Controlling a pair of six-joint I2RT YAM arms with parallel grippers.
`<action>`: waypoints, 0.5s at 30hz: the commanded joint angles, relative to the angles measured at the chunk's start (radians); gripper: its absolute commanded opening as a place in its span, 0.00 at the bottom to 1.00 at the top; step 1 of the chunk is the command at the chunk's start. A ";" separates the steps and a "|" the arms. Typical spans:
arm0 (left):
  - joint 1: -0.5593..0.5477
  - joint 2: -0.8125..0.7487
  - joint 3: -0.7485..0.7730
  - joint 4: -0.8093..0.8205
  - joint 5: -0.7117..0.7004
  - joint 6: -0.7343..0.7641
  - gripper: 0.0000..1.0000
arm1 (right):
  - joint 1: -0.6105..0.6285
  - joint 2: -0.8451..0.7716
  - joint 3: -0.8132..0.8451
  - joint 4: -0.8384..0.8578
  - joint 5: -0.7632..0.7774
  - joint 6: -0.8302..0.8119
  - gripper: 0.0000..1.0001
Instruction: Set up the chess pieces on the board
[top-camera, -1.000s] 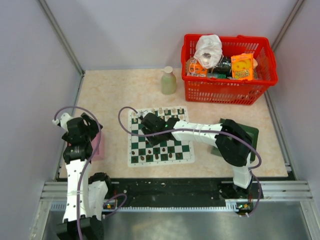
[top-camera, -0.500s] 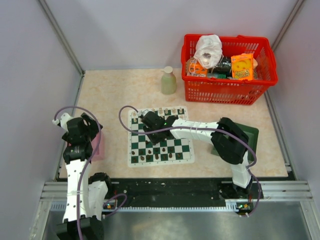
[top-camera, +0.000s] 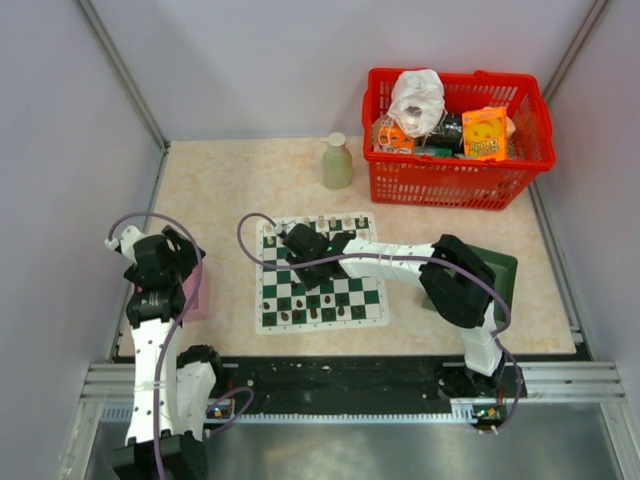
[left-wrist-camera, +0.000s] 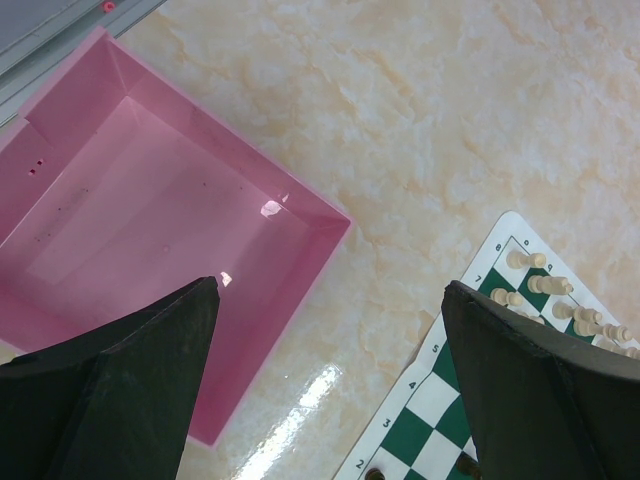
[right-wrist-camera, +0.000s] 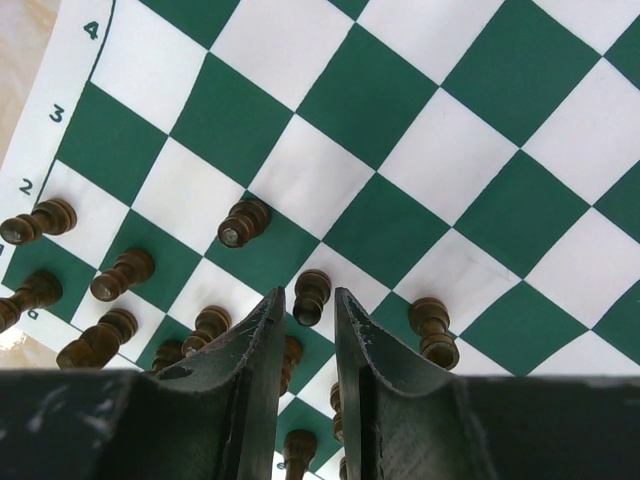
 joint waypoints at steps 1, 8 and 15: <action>0.006 0.002 0.030 0.026 -0.009 -0.001 0.99 | -0.004 0.012 0.047 0.015 -0.008 -0.010 0.26; 0.006 0.003 0.026 0.025 -0.009 -0.003 0.99 | -0.005 0.017 0.044 0.013 -0.008 -0.010 0.25; 0.006 0.005 0.026 0.023 -0.009 -0.001 0.99 | -0.004 0.023 0.045 0.013 -0.011 -0.013 0.22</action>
